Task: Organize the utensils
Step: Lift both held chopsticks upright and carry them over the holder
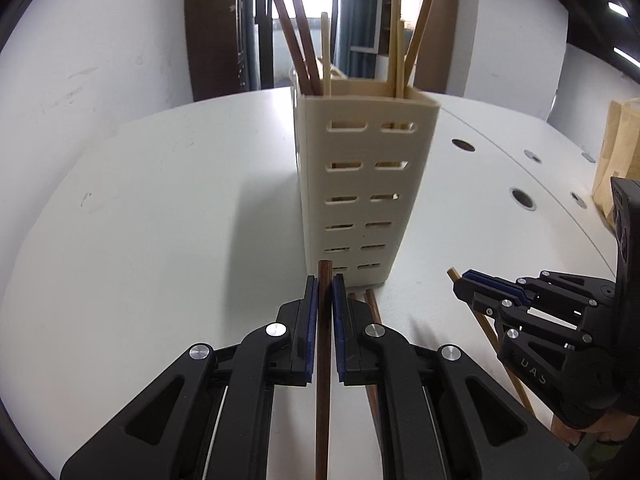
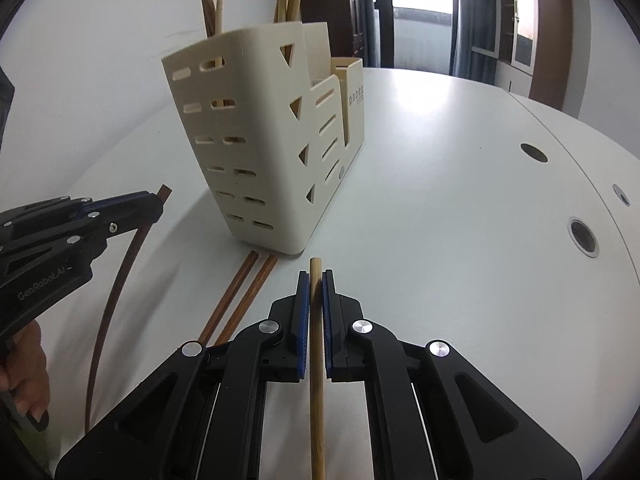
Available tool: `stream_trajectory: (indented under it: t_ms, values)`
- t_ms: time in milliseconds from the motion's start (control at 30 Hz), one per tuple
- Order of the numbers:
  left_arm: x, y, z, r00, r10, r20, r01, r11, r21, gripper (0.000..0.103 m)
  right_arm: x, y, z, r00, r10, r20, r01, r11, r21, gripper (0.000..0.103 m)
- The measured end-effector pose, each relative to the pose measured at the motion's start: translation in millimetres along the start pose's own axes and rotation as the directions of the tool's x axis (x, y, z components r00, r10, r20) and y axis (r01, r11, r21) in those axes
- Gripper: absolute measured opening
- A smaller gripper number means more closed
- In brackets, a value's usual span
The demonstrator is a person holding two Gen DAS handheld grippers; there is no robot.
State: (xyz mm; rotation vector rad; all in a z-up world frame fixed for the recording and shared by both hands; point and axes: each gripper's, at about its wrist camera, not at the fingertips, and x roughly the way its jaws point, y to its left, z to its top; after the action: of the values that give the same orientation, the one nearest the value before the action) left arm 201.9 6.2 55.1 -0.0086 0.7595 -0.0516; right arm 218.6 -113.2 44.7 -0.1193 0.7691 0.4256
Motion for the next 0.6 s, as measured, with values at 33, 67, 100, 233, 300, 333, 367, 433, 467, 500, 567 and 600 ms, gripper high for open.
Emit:
stream_trajectory:
  t_ms: [33,67,100,233,300,333,367,433,467,500,567,600]
  values:
    - [-4.9,0.0,0.1,1.0,0.0,0.013,0.0,1.0,-0.002,0.007,-5.8,2.4,-1.1,1.0,0.002,0.016,-0.001,1.0,-0.005,0.007]
    - [-7.9,0.6,1.3,1.0,-0.002,0.024,0.002,1.0,-0.004,0.007,-11.0,3.6,-0.1,0.999,0.006,0.034,-0.006,1.0,-0.009,0.007]
    - [-14.3,0.8,2.7,0.999,-0.004,0.041,0.004,1.0,-0.007,0.007,-14.6,4.0,2.1,0.999,0.014,0.044,-0.013,1.0,-0.011,0.007]
    - [-42.6,2.5,7.5,0.993,-0.016,0.115,0.02,0.999,-0.036,0.007,-41.2,1.6,9.7,0.992,0.047,0.117,-0.046,0.999,-0.013,0.007]
    - [-47.8,-7.0,12.2,0.989,-0.018,0.147,0.024,0.999,-0.043,0.007,-52.4,1.6,15.0,0.986,0.061,0.152,-0.06,0.998,-0.012,0.007]
    - [-53.1,-7.1,12.2,0.987,-0.015,0.161,0.022,0.999,-0.041,0.007,-56.4,1.8,16.7,0.984,0.067,0.164,-0.066,0.998,-0.012,0.007]
    - [-57.3,-8.7,13.0,0.985,-0.014,0.173,0.021,0.999,-0.04,0.007,-60.8,0.9,19.3,0.982,0.071,0.178,-0.07,0.998,-0.01,0.007]
    - [-64.2,-10.4,14.2,0.981,-0.014,0.192,0.022,0.999,-0.044,0.007,-68.1,2.2,23.2,0.977,0.079,0.199,-0.077,0.997,-0.018,0.007]
    - [-67.7,-11.4,15.2,0.979,-0.012,0.203,0.021,0.999,-0.046,0.007,-71.4,2.8,24.7,0.975,0.081,0.209,-0.079,0.997,-0.018,0.007]
    - [-74.7,-5.8,14.9,0.977,-0.011,0.213,0.021,0.999,-0.047,0.007,-74.9,2.9,26.6,0.972,0.084,0.218,-0.082,0.996,-0.02,0.007]
    - [-83.1,-6.3,17.7,0.971,-0.006,0.237,0.018,0.999,-0.05,0.007,-79.7,1.3,29.8,0.968,0.089,0.234,-0.085,0.996,-0.024,0.007]
    - [-91.2,-2.7,18.4,0.969,-0.005,0.248,0.018,0.999,-0.05,0.007,-82.6,1.5,32.0,0.966,0.093,0.242,-0.089,0.996,-0.03,0.007]
